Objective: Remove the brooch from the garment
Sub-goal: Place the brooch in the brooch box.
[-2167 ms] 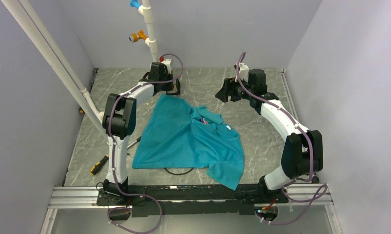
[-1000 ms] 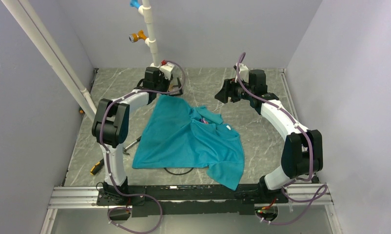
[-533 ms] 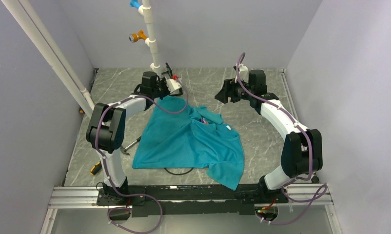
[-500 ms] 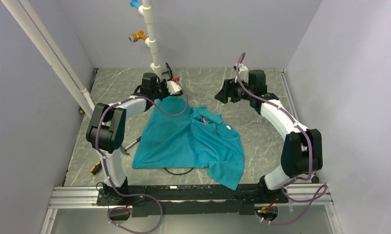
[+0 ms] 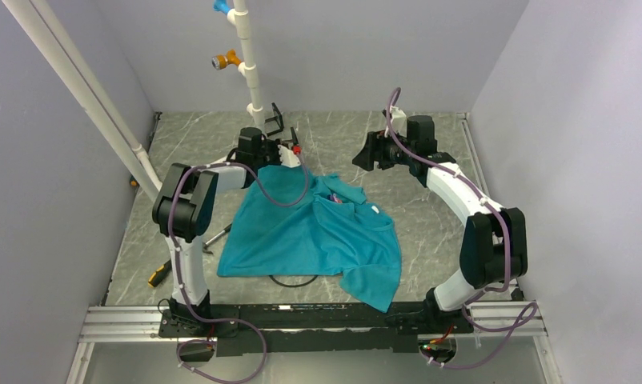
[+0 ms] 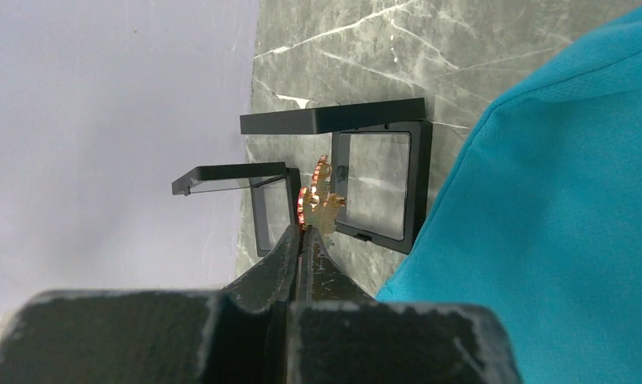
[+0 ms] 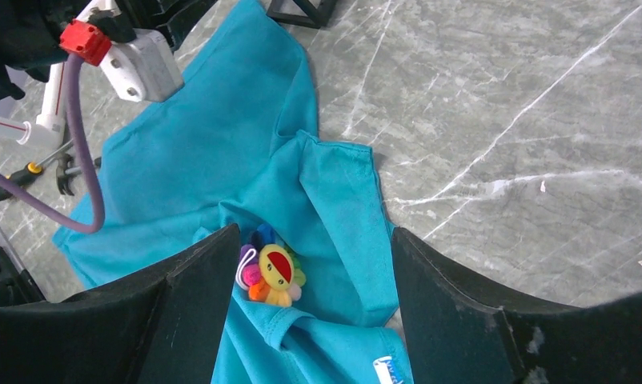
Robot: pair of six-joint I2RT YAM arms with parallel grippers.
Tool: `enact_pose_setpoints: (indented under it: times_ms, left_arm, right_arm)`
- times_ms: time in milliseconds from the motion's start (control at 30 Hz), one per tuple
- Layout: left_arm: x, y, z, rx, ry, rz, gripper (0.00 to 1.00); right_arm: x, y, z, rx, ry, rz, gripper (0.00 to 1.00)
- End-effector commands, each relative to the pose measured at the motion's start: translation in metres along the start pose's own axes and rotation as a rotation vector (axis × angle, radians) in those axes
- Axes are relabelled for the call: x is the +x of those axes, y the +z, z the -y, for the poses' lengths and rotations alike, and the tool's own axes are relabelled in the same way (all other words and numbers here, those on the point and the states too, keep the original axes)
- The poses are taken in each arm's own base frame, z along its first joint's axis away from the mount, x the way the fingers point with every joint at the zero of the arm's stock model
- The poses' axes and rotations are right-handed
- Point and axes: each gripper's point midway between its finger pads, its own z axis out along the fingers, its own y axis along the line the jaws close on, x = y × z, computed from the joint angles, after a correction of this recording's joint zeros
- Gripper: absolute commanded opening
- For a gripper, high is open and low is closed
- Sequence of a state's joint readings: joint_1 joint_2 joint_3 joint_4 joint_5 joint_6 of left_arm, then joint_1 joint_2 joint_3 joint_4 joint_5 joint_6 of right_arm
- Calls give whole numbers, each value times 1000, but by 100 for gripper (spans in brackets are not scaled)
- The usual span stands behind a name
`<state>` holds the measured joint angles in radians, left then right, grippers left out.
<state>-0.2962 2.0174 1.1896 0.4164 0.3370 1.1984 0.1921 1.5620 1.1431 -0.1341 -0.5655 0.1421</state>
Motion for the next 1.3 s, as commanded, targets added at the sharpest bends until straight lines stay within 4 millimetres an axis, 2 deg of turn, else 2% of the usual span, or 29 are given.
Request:
enact_pose_setpoints:
  times_ms: [0,200,500,867,1267]
  left_arm:
    - [-6,14,-19,-36,60,24,0]
    - [6,26,-17,-54,95,-2,0]
    - [12,38,-18,-63,131,-10,0]
    - [12,41,-20,-115,173,1,0]
    - [11,44,11,2,176,9,0]
  right_arm:
    - [-12,0,0,-15,-29,22,72]
    - [-11,0,0,-21,-25,19,73]
    - [-9,1,2,-24,-20,9,73]
    - [-7,1,2,-30,-13,0,73]
    - [-6,3,4,-27,-11,-9,73]
